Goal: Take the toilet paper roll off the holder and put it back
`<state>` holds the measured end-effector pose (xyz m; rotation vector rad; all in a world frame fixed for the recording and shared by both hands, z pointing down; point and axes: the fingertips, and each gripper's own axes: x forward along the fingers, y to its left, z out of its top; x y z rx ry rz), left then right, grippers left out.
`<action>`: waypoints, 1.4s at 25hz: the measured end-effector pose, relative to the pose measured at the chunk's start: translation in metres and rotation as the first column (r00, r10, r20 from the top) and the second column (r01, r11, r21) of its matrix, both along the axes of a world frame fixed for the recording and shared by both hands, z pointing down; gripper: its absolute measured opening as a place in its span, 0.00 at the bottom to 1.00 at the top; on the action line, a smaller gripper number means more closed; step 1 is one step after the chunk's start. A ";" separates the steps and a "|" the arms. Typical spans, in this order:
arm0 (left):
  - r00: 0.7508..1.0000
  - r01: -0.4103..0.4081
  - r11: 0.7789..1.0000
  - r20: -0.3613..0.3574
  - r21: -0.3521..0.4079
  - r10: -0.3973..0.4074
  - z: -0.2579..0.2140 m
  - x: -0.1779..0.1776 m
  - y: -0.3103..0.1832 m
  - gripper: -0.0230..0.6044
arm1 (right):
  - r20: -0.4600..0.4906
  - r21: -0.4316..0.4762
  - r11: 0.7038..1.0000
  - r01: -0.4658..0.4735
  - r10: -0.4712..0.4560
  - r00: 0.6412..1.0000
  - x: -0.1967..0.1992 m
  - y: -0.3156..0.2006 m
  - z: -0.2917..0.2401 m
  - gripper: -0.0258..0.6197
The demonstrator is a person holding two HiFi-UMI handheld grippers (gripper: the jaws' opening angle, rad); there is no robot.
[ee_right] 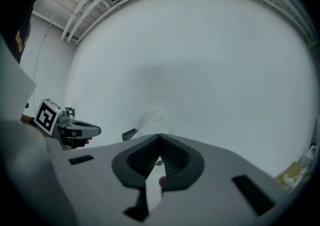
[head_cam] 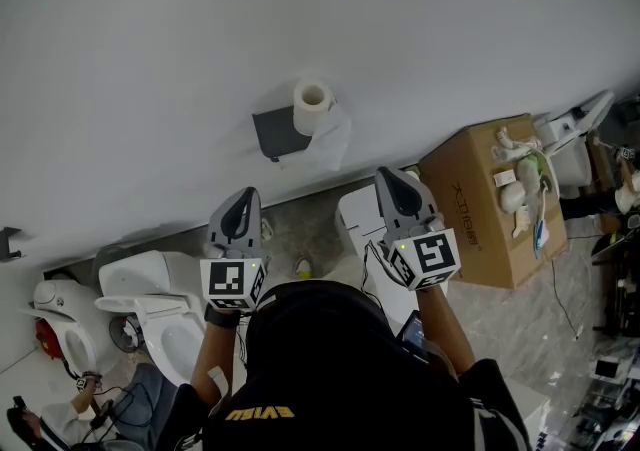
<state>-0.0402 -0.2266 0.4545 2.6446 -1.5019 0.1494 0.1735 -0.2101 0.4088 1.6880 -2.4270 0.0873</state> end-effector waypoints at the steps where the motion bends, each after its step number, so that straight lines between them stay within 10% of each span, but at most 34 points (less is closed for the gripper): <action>1: 1.000 -0.001 1.000 -0.001 0.001 0.001 0.000 0.000 0.000 0.05 | 0.000 0.001 1.000 0.000 0.000 1.000 0.000 0.000 0.000 0.03; 35: 1.000 0.012 1.000 -0.014 0.002 -0.012 -0.001 -0.001 0.000 0.05 | -0.017 0.000 0.999 0.034 -0.034 0.999 -0.009 -0.003 -0.001 0.03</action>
